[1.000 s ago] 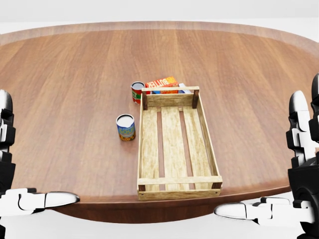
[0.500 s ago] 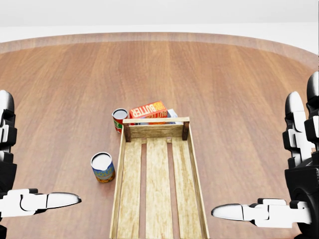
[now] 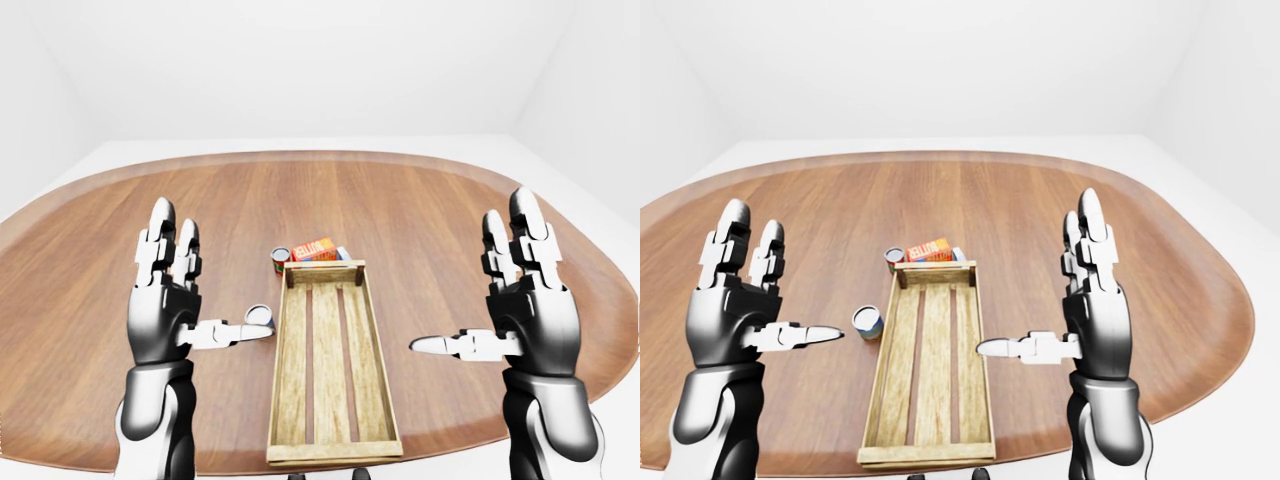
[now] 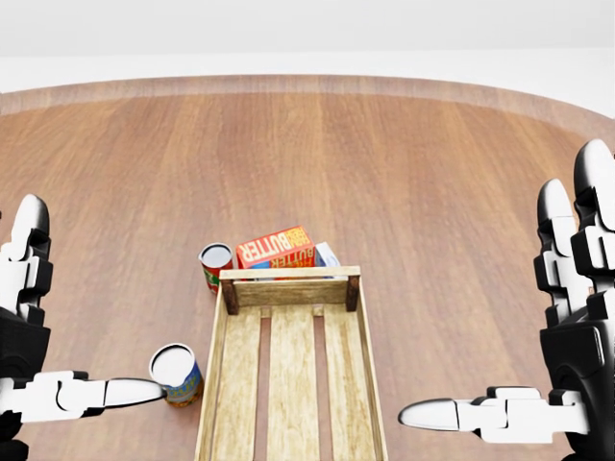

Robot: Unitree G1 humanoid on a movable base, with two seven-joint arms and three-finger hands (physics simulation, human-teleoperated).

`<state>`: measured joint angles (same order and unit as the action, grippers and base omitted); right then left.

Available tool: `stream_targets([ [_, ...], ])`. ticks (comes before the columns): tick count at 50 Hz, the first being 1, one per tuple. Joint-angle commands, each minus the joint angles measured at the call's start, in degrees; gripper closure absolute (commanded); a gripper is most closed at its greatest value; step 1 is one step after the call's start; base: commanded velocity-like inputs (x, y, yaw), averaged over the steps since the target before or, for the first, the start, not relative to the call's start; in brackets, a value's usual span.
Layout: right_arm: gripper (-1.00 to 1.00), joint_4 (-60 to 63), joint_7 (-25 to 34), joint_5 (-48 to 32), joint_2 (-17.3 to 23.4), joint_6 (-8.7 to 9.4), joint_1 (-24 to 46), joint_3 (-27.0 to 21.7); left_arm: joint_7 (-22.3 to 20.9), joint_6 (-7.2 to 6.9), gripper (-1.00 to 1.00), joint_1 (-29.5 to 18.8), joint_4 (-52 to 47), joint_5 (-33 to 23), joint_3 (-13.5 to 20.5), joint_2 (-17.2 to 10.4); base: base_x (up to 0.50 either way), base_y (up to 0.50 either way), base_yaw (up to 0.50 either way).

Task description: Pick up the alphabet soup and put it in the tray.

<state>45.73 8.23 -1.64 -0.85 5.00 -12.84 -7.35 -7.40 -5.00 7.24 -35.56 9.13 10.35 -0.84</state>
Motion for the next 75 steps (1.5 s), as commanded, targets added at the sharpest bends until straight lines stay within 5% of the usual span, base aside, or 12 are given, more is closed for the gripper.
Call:
stream_targets([
  [1, -1.0, 0.06, 0.4, -0.8, 0.0, 0.0, -0.2, 0.59, -0.19, 0.0, -1.0, 0.56, 1.25, -0.15, -0.31, 0.11, 0.5, 0.0, 0.0],
  [32, -1.0, 1.34, 0.49, 1.1, -0.31, 0.0, -0.4, -0.62, -1.33, 0.0, -1.0, -0.62, -3.62, -1.65, 0.9, -1.81, 0.33, 0.01, 0.0],
  [40, -1.0, 2.18, 0.65, 0.96, -0.44, 0.0, -0.67, -0.66, -7.95, 0.0, -1.0, 0.08, 1.82, -18.15, 0.62, -3.57, 0.0, 0.0, 0.0],
  [46, -1.0, 2.45, 0.63, 0.83, -0.43, 0.0, -0.63, -0.62, -4.35, 1.14, -1.0, -0.27, 15.22, -31.02, 0.75, -5.0, 0.0, 0.0, 0.0],
  [47, -1.0, 2.45, 0.63, 0.9, -0.46, 0.0, -0.59, -0.71, -5.9, 0.0, -1.0, -0.99, 13.58, -32.14, 0.81, -4.84, 0.0, 0.0, 0.0],
  [48, -1.0, 2.39, 0.6, 0.87, -0.46, 0.0, -0.53, -0.72, -5.25, 0.44, -1.0, -0.62, 16.58, -32.94, 0.59, -4.74, 0.0, 0.0, 0.0],
  [49, -1.0, 2.21, 0.53, 0.81, -0.52, 0.0, -0.57, -0.59, -3.22, 3.26, -1.0, -0.78, 20.09, -36.43, 0.01, -5.42, 0.0, 0.0, 0.0],
  [51, -1.0, 2.07, 0.34, 0.52, -0.53, 0.0, -0.58, -0.25, -1.41, 4.44, -1.0, -1.88, 22.75, -40.48, -0.17, -5.99, 0.0, 0.0, 0.0],
  [53, -1.0, 2.18, 0.27, 0.49, -0.48, 0.0, -0.57, -0.01, -3.42, 0.28, -1.0, -3.71, 20.34, -43.88, -0.22, -6.33, 0.0, 0.0, 0.0],
  [55, -1.0, 2.23, 0.36, 0.84, -0.38, 0.0, -0.4, -0.47, -3.46, 0.0, -1.0, -6.09, 21.76, -46.57, -0.05, -7.52, 0.0, 0.0, 0.0],
  [59, -1.0, 2.52, 0.21, 0.88, -0.48, 0.0, -0.38, -0.49, -2.36, 0.0, -1.0, -8.14, 28.07, -56.37, -1.65, -9.92, 0.0, 0.0, 0.0],
  [75, -1.0, 3.22, -0.21, 0.69, -0.45, 0.0, -0.76, 0.52, 2.35, 1.17, -1.0, -20.33, 50.03, -70.09, -6.31, -13.12, 0.0, 0.0, 0.0],
])
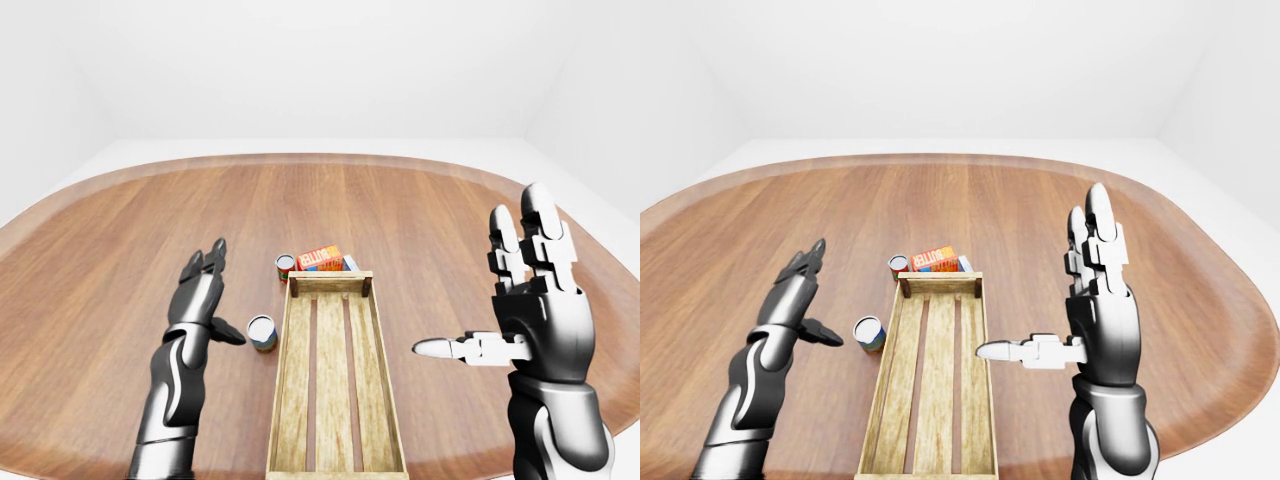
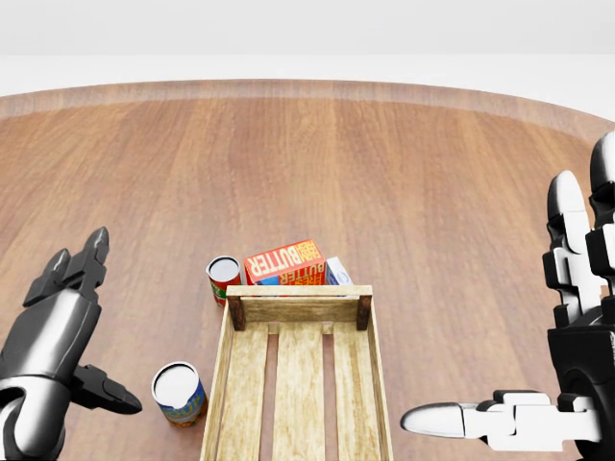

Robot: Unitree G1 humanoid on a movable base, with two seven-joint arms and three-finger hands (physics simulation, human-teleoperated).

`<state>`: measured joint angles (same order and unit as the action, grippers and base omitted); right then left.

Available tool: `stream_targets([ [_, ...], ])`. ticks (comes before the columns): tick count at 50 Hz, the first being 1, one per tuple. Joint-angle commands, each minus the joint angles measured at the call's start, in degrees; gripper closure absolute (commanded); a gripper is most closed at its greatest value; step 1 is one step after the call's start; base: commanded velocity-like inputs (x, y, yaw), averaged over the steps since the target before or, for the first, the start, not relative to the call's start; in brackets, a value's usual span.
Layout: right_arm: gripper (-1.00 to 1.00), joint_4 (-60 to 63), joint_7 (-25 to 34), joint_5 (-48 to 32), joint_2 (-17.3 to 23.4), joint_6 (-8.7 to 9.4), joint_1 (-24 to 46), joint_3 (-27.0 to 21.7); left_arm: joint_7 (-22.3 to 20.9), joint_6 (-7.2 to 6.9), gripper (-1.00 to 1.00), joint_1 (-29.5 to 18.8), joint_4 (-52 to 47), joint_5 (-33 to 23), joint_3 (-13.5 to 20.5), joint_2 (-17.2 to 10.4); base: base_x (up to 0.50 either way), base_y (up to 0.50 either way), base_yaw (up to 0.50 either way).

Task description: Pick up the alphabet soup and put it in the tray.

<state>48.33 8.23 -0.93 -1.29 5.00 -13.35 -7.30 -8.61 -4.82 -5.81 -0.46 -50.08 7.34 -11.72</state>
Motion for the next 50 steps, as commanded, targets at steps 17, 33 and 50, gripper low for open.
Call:
stream_targets([
  [17, -1.0, 0.29, -0.18, 0.66, 0.04, 0.0, 0.31, -0.37, 9.9, 3.18, -1.0, -12.4, 32.06, -13.72, -7.77, -0.91, 0.0, 0.0, 0.0],
  [33, -1.0, 0.17, -0.67, 0.19, 0.02, 0.0, 0.12, 0.3, 11.84, 8.39, -1.0, -17.45, 47.54, -11.45, -9.55, -1.37, 0.0, 0.0, 0.0],
  [50, -1.0, 0.2, -0.87, 0.06, 0.03, 0.0, 0.22, 0.38, 13.01, 9.82, -1.0, -22.35, 59.32, -7.01, -10.42, -1.31, 0.0, 0.0, 0.0],
])
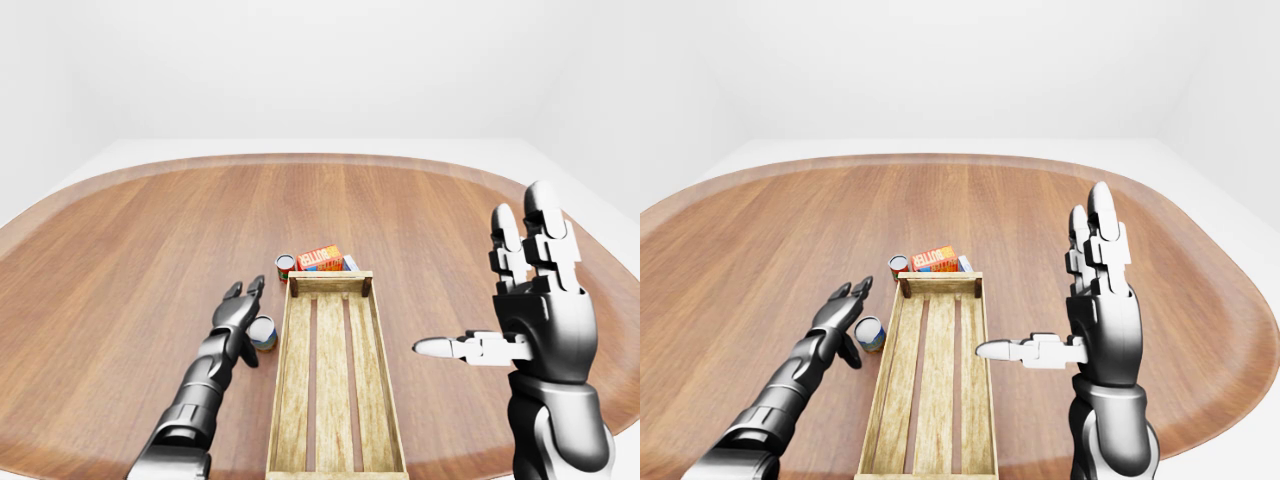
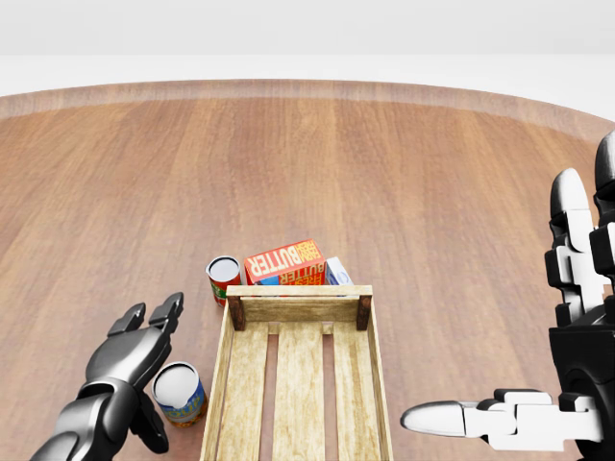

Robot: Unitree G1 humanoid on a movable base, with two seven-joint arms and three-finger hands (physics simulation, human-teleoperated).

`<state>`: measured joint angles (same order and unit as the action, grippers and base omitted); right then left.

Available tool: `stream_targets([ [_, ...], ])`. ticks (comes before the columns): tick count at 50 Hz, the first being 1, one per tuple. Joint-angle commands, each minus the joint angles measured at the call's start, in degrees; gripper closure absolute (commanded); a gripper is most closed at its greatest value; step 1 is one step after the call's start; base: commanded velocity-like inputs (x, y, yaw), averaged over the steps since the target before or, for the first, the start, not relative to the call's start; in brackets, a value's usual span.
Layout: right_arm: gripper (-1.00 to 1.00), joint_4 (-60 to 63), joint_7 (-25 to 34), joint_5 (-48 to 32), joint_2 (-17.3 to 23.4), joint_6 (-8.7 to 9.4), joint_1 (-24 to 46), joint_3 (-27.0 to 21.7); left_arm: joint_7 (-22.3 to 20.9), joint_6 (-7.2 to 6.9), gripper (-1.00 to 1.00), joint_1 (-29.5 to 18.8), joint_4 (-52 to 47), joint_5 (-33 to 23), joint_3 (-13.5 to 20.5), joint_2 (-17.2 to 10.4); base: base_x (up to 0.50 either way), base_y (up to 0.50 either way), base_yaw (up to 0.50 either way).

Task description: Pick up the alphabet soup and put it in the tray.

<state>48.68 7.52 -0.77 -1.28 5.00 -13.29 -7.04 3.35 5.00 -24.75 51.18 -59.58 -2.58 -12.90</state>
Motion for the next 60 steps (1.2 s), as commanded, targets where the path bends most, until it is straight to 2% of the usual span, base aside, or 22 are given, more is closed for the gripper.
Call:
stream_targets([
  [1, -1.0, -0.13, -0.17, -0.11, 0.04, 0.0, 0.16, 0.14, 0.68, 0.0, -1.0, -3.38, 7.59, 2.81, -0.54, -0.13, 0.0, 0.0, 0.0],
  [18, -1.0, -0.07, -0.45, -0.32, 0.07, 0.0, -0.01, 0.76, 1.82, 0.0, -1.0, -6.27, 14.98, 5.78, -0.99, -0.34, 0.0, 0.0, 0.0],
  [25, -1.0, -0.17, -0.62, -0.67, 0.16, 0.0, -0.18, 1.56, 0.22, 0.0, -1.0, -6.52, 14.09, 7.03, -0.74, -0.38, 0.0, 0.0, 0.0],
  [60, -1.0, -1.53, -1.16, -1.0, 0.47, 0.0, -0.2, 2.81, 0.08, 0.0, -1.0, -10.02, 18.15, 8.82, -1.19, 1.1, 0.0, 0.0, 0.0],
])
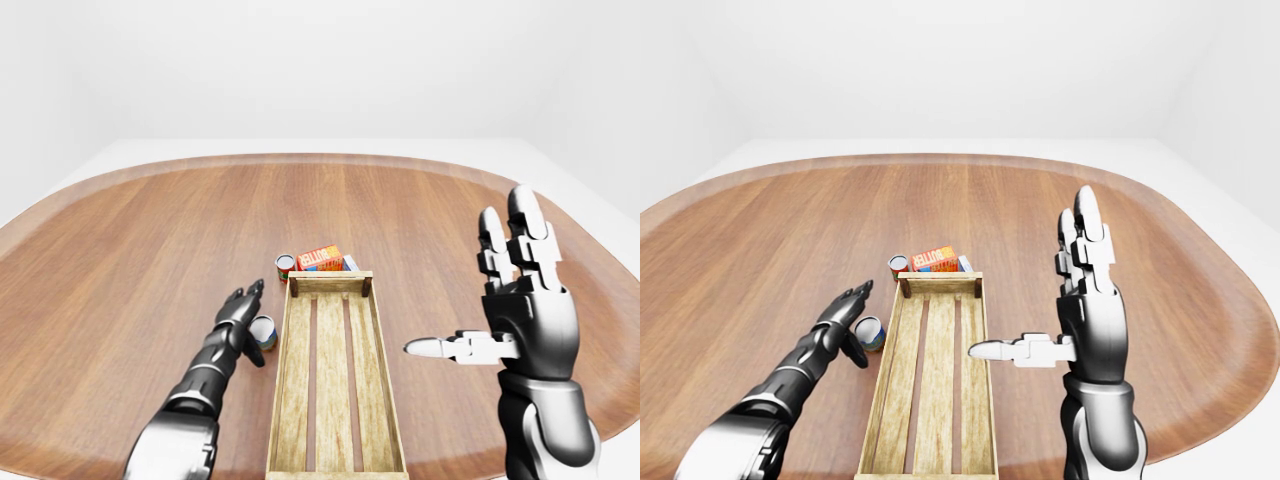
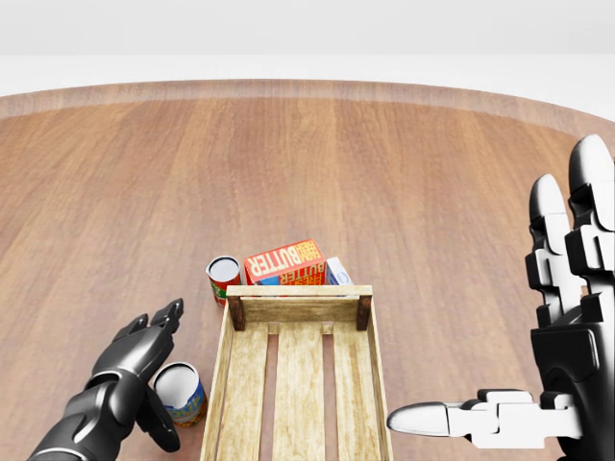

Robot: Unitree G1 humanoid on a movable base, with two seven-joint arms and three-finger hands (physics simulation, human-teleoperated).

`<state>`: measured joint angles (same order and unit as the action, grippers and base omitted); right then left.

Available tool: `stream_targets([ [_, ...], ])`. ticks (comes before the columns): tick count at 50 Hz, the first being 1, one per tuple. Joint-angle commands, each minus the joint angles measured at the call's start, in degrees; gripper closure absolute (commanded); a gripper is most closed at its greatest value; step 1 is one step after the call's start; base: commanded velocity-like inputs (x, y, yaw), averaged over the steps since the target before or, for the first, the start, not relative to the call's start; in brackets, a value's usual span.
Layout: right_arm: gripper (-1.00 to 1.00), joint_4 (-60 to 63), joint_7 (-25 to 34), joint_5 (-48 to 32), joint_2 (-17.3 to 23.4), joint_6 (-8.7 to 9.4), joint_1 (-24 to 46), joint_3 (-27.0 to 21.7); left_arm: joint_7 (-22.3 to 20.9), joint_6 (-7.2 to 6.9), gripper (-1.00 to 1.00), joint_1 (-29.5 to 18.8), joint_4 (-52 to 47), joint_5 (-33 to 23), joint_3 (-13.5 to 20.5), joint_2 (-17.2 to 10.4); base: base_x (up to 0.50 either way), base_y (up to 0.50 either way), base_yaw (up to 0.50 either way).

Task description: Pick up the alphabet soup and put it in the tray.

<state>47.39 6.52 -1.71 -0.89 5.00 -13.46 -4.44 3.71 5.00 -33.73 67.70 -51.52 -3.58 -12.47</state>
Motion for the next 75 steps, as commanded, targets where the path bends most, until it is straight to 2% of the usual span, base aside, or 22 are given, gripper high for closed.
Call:
stream_targets([
  [1, -1.0, -0.23, -0.15, -0.08, 0.08, 0.0, -0.03, 0.23, -0.28, 0.0, -1.0, -1.04, 1.67, 0.75, -0.24, 0.7, 0.0, 0.0, 0.0],
  [22, -1.0, 0.83, -0.23, 0.09, -0.02, 0.0, -0.2, 0.2, -1.1, 0.0, -1.0, -0.98, 2.97, 1.77, -0.33, 1.2, 0.0, 0.0, 0.0],
  [23, -1.0, 0.84, -0.23, 0.1, -0.03, 0.0, -0.21, 0.26, -1.17, 0.0, -0.84, -0.91, 3.08, 1.92, -0.27, 1.19, 0.0, 0.0, 0.0],
  [24, -1.0, 0.78, -0.3, 0.05, -0.04, 0.0, -0.17, 0.26, -1.29, 0.0, -0.29, -0.89, 3.12, 2.06, -0.2, 1.17, 0.0, 0.0, 0.0],
  [25, -1.0, 0.6, -0.36, -0.01, -0.05, 0.0, -0.16, 0.37, -1.37, 0.0, 1.0, -0.76, 3.29, 2.31, -0.1, 1.1, 0.0, 0.0, 0.0],
  [38, -1.0, 0.99, -0.44, 0.23, -0.05, 0.0, -0.44, 0.12, -1.64, 0.0, 1.0, 0.6, 1.73, 2.63, -0.13, 0.41, 0.0, 0.0, 0.0],
  [46, -1.0, 0.61, -0.45, 0.12, -0.07, 0.0, -0.29, 0.18, -1.33, 0.0, 1.0, 1.98, -1.64, 4.9, 1.77, -1.66, 0.0, 0.0, 0.0],
  [50, -1.0, 0.8, -0.48, 0.16, -0.06, 0.0, -0.26, 0.11, -2.76, 0.0, 1.0, 4.43, -7.68, 6.61, 3.14, -3.18, 0.0, 0.0, 0.0],
  [53, -1.0, 0.7, -0.5, 0.08, -0.04, 0.0, -0.26, 0.15, -5.82, 0.0, 1.0, 9.63, -20.34, 7.56, 5.14, -4.37, 0.0, 0.0, 0.0],
  [55, -1.0, 0.86, -0.48, 0.13, -0.06, 0.0, -0.28, 0.11, -8.02, -1.32, 1.0, 12.68, -28.03, 7.61, 6.43, -4.59, 0.0, 0.0, 0.0],
  [57, -1.0, 0.86, -0.51, 0.04, -0.06, 0.0, -0.28, 0.19, -10.99, -5.12, 1.0, 16.24, -38.42, 7.26, 8.26, -4.65, 0.0, 0.0, 0.0],
  [59, -1.0, 0.72, -0.55, -0.09, -0.05, 0.0, -0.31, 0.33, -13.03, -7.27, 1.0, 17.74, -44.18, 6.59, 9.25, -4.41, 0.0, 0.0, 0.0],
  [60, -1.0, 0.69, -0.57, -0.1, -0.06, 0.0, -0.31, 0.36, -16.09, -9.93, 1.0, 18.44, -49.51, 6.6, 10.08, -4.2, 0.0, 0.0, 0.0],
  [61, -1.0, 0.88, -0.56, -0.11, -0.05, 0.0, -0.36, 0.42, -19.3, -10.0, 1.0, 19.39, -56.4, 5.17, 10.74, -4.31, 0.0, 0.0, 0.0],
  [63, -1.0, 0.88, -0.57, -0.06, -0.05, 0.0, -0.34, 0.4, -20.89, -10.0, 1.0, 19.96, -60.35, 4.57, 11.63, -3.76, 0.0, 0.0, 0.0],
  [66, -1.0, 0.68, -0.57, -0.03, -0.03, 0.0, -0.25, 0.3, -22.17, -10.0, 1.0, 21.59, -65.61, 3.96, 12.18, -2.6, 0.0, 0.0, 0.0],
  [67, -1.0, 0.87, -0.55, 0.01, -0.03, 0.0, -0.29, 0.28, -19.57, -10.0, 1.0, 22.62, -64.97, 3.21, 11.94, -2.16, 0.0, 0.0, 0.0],
  [75, -1.0, 1.25, -0.54, 0.02, -0.09, 0.0, -0.32, 0.25, -26.59, -10.0, 1.0, 24.01, -79.85, 1.42, 12.87, -0.67, 0.0, 0.0, 0.0],
])
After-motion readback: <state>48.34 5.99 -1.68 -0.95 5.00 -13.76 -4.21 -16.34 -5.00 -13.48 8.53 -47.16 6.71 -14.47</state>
